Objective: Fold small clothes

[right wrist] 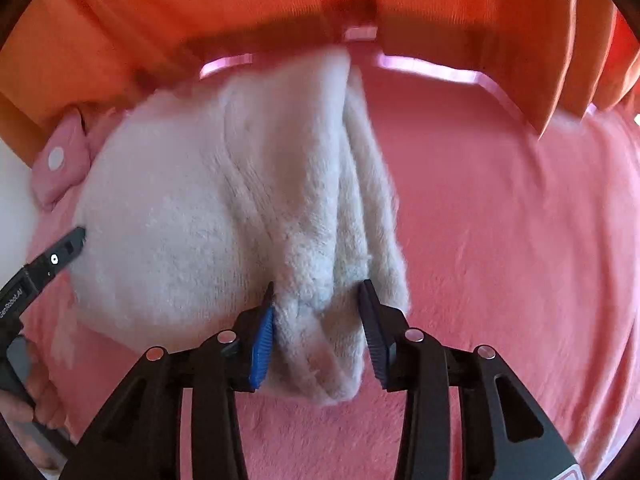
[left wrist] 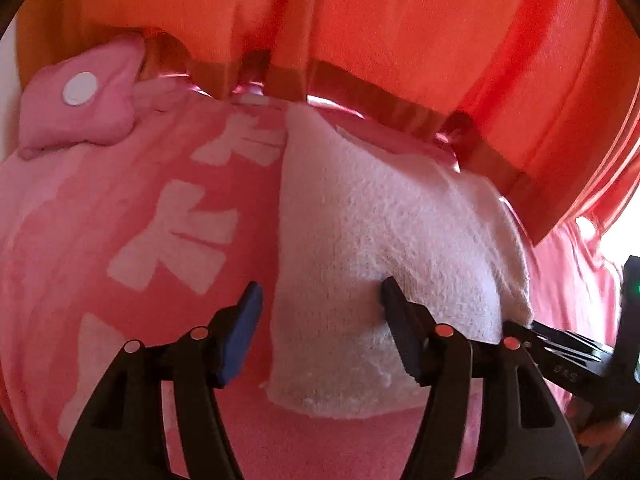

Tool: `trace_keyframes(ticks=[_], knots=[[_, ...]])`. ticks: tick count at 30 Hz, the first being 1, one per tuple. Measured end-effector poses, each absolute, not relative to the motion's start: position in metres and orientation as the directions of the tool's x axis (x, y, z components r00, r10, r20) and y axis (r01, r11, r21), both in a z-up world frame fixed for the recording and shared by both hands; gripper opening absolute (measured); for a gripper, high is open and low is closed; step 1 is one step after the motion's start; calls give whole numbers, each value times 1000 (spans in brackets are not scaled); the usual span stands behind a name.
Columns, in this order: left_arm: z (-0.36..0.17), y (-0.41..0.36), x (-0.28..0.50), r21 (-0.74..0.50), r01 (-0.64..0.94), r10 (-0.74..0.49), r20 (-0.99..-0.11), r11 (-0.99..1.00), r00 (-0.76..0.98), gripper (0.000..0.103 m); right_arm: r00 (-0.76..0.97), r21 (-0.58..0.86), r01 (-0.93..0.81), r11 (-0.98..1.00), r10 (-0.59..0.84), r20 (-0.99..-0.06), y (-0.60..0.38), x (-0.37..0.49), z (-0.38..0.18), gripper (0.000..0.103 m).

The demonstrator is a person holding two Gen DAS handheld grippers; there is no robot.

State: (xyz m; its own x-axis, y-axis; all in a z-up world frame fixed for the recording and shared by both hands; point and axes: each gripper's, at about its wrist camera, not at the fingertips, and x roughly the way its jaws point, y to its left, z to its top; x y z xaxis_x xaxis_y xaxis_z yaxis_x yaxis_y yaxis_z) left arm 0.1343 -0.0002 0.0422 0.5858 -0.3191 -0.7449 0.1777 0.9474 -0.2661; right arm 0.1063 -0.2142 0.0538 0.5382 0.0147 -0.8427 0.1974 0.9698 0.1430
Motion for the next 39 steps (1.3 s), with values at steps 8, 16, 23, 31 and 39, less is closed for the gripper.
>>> trace_keyframes(ticks=[8, 16, 23, 31, 39], knots=[[51, -15, 120, -161, 204, -255, -742, 965, 620, 59, 459, 59, 223, 973, -51, -887, -218, 111, 28, 45], [62, -22, 95, -28, 194, -154, -724, 981, 673, 71, 662, 120, 233, 965, -67, -747, -205, 61, 91, 64], [61, -25, 50, 3, 137, -96, -697, 991, 711, 87, 635, 112, 266, 957, -86, -768, -189, 22, 59, 70], [33, -26, 4, 15, 110, -62, -744, 994, 666, 87, 611, 40, 280, 959, -146, -778, -176, -16, 27, 71], [9, -31, -6, 8, 89, -53, -748, 996, 661, 87, 646, 10, 249, 968, -159, -747, -160, -23, 9, 75]])
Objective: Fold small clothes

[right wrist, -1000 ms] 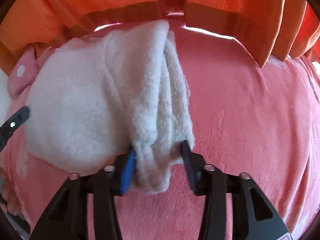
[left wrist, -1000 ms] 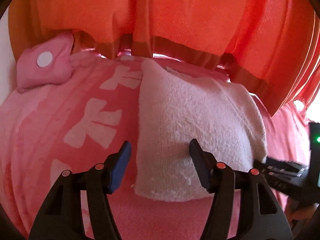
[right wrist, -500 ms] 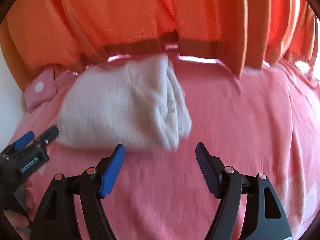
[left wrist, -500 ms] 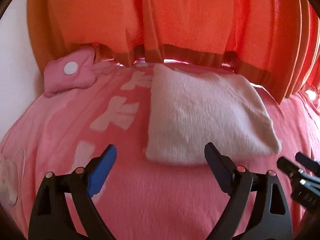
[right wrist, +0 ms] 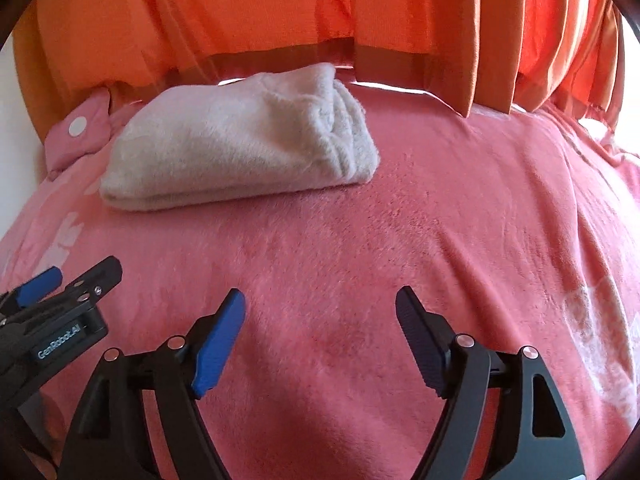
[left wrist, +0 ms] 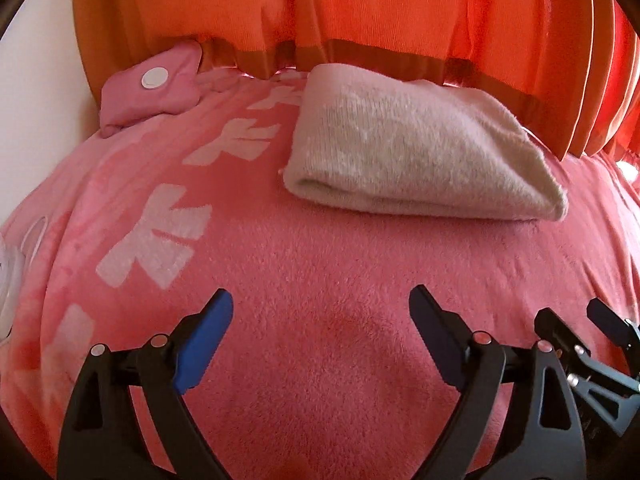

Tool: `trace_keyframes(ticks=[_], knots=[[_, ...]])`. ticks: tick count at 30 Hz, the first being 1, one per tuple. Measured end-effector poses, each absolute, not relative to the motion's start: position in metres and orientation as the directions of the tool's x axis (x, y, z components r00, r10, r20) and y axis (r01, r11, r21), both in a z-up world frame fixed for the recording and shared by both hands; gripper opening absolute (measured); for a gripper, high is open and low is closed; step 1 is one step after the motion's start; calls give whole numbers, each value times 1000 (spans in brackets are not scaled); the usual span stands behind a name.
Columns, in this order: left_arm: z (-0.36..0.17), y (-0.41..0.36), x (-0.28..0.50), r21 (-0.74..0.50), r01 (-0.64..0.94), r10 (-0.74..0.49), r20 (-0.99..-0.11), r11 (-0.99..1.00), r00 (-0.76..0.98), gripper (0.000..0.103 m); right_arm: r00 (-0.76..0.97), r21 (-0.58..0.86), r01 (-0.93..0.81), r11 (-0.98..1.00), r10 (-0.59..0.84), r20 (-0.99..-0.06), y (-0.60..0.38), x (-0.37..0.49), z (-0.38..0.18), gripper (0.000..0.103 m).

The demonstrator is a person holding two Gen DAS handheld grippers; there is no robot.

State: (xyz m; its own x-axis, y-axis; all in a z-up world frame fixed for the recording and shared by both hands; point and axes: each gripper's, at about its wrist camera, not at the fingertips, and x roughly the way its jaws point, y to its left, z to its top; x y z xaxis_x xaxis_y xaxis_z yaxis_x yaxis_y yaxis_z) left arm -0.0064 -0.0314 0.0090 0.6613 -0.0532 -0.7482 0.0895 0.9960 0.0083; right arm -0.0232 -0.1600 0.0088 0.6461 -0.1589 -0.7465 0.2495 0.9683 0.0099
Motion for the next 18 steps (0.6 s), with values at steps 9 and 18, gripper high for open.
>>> trace_keyframes(ticks=[9, 18], knots=[[-2, -33, -3, 3, 77, -47, -773, 997, 633, 87, 642, 44, 264, 964, -141, -754, -164, -19, 2, 75], [-2, -42, -4, 45, 106, -33, -773, 993, 634, 87, 640, 44, 268, 962, -144, -755, -161, -18, 1, 75]])
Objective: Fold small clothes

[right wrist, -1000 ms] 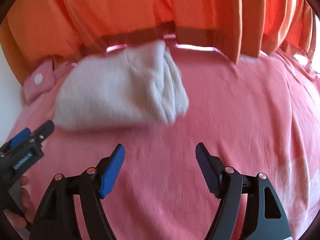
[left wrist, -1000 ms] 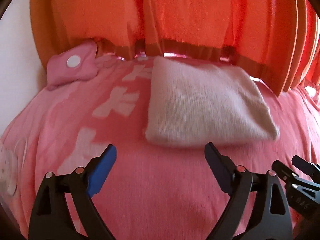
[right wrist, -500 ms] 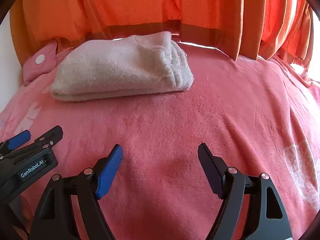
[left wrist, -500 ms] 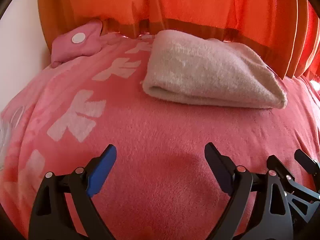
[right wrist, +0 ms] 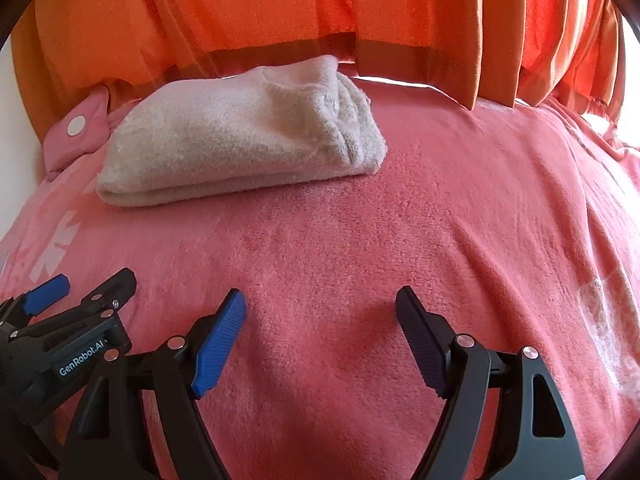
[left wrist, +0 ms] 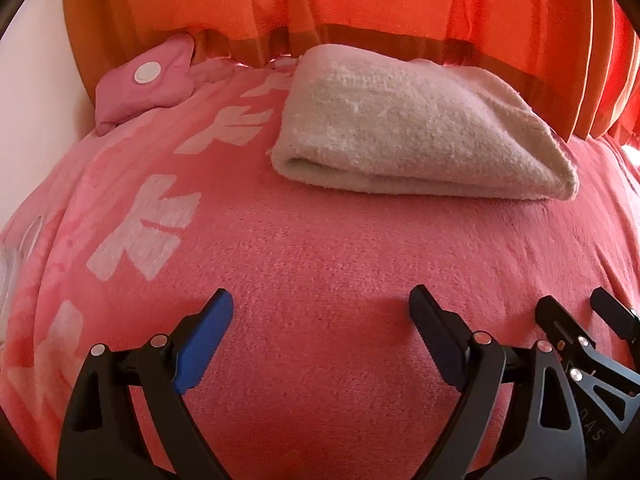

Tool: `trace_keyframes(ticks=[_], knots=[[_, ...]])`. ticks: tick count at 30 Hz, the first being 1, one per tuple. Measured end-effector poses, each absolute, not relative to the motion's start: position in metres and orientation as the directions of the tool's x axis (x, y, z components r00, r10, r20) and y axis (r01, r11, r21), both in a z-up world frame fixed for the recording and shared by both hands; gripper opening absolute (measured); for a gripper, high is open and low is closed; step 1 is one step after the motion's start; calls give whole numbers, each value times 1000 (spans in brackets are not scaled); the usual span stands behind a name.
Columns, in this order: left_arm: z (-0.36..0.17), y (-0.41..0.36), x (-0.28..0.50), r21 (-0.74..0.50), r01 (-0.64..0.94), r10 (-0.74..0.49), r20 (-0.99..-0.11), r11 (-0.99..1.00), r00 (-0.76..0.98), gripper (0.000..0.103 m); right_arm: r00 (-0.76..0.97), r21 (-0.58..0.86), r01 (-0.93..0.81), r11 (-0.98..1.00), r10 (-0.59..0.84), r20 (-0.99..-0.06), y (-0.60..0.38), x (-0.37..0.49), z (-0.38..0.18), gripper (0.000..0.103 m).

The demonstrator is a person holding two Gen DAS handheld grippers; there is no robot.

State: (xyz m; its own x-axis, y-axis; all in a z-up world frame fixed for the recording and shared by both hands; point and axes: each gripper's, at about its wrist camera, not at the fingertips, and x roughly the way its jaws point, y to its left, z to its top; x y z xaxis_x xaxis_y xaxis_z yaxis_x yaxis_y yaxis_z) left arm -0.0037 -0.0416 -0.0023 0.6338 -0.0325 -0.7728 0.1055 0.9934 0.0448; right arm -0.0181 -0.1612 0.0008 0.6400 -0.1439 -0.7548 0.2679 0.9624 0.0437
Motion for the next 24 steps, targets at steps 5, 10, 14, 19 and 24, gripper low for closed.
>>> trace_keyframes(ticks=[5, 10, 14, 19, 24], knots=[[-3, -44, -4, 59, 110, -25, -773, 992, 634, 87, 641, 44, 267, 963, -143, -754, -161, -18, 1, 75], [-3, -44, -5, 64, 114, -23, -771, 991, 636, 87, 644, 39, 264, 964, -146, -751, -159, -18, 1, 75], [-3, -45, -5, 67, 115, -21, -771, 991, 637, 87, 645, 35, 265, 964, -150, -749, -155, -17, 2, 75], [-3, -45, -6, 73, 121, -21, -770, 990, 638, 87, 644, 32, 271, 962, -157, -749, -150, -17, 2, 75], [-3, -45, -5, 80, 129, -21, -769, 988, 638, 87, 643, 28, 275, 961, -163, -748, -147, -17, 3, 75]])
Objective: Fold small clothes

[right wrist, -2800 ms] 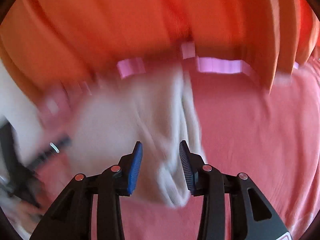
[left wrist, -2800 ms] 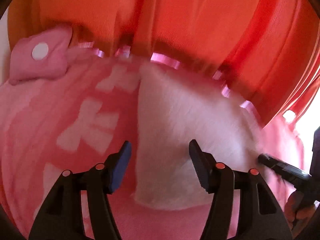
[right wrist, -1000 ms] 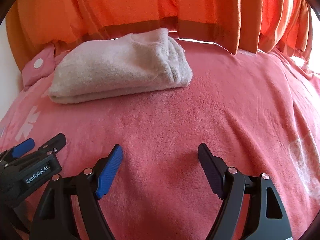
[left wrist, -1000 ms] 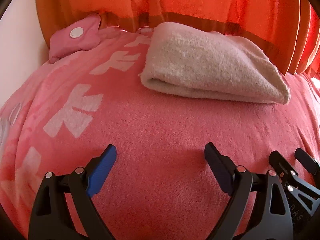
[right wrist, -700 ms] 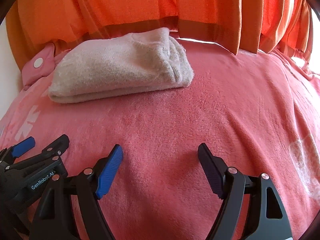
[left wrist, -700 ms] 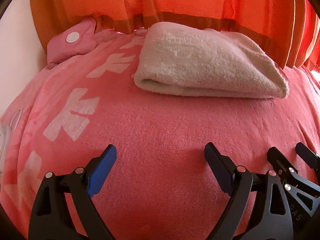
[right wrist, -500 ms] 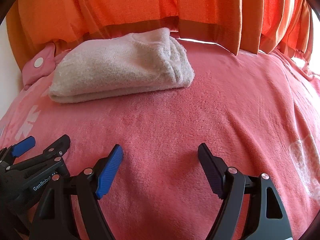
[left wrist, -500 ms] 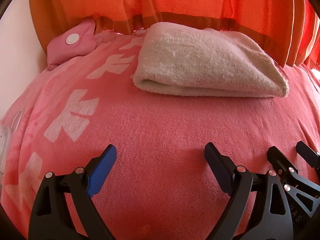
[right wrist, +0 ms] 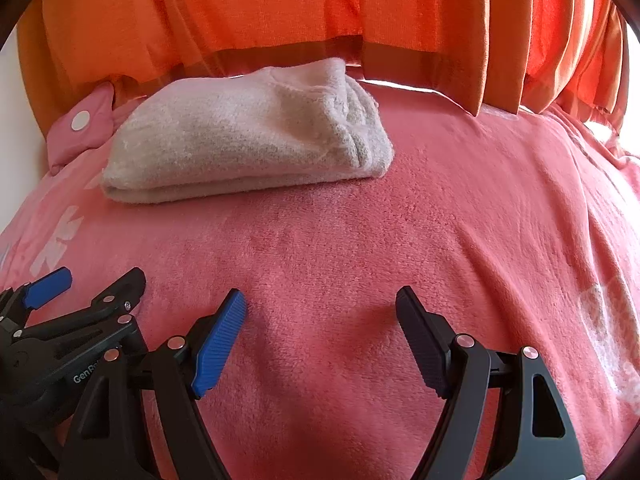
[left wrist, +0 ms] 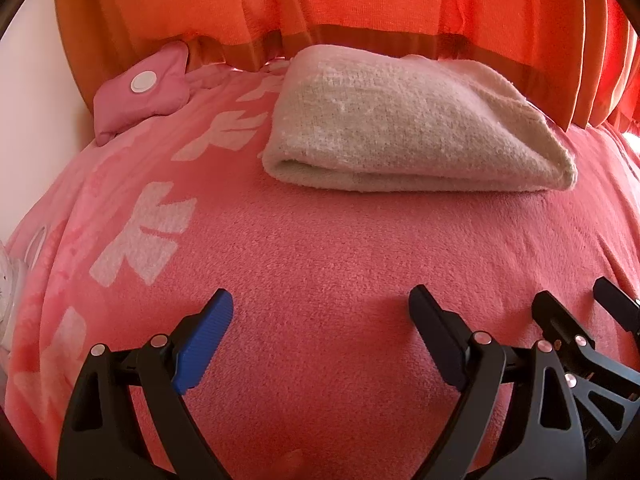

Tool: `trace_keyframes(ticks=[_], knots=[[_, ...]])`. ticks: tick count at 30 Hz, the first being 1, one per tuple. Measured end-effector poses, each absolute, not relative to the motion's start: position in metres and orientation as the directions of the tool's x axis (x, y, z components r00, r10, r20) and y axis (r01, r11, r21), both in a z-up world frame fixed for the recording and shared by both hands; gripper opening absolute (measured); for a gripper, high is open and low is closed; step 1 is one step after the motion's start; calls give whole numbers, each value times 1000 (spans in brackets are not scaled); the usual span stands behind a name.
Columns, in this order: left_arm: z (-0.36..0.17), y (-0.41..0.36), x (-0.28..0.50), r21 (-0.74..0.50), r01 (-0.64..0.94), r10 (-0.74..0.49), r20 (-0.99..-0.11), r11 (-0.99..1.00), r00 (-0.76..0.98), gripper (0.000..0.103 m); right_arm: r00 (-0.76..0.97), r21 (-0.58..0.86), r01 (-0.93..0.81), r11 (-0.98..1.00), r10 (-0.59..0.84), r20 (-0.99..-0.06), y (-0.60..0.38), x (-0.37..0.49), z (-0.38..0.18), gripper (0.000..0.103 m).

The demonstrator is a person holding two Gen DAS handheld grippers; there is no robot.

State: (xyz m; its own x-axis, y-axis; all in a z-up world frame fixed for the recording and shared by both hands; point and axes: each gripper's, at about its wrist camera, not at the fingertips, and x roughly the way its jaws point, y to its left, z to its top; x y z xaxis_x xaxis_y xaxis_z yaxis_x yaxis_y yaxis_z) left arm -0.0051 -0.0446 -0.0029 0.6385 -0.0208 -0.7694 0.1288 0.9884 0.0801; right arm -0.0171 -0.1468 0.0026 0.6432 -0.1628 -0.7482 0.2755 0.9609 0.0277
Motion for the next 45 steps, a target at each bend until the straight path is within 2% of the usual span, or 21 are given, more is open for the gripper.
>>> trace_keyframes(ticks=[41, 45], knots=[[-6, -40, -1, 113, 146, -6, -772, 983, 636, 87, 635, 16, 275, 961, -169, -754, -154, -20, -1, 75], [-7, -39, 1, 125, 132, 13, -772, 983, 636, 93, 633, 13, 277, 961, -173, -754, -155, -20, -1, 75]])
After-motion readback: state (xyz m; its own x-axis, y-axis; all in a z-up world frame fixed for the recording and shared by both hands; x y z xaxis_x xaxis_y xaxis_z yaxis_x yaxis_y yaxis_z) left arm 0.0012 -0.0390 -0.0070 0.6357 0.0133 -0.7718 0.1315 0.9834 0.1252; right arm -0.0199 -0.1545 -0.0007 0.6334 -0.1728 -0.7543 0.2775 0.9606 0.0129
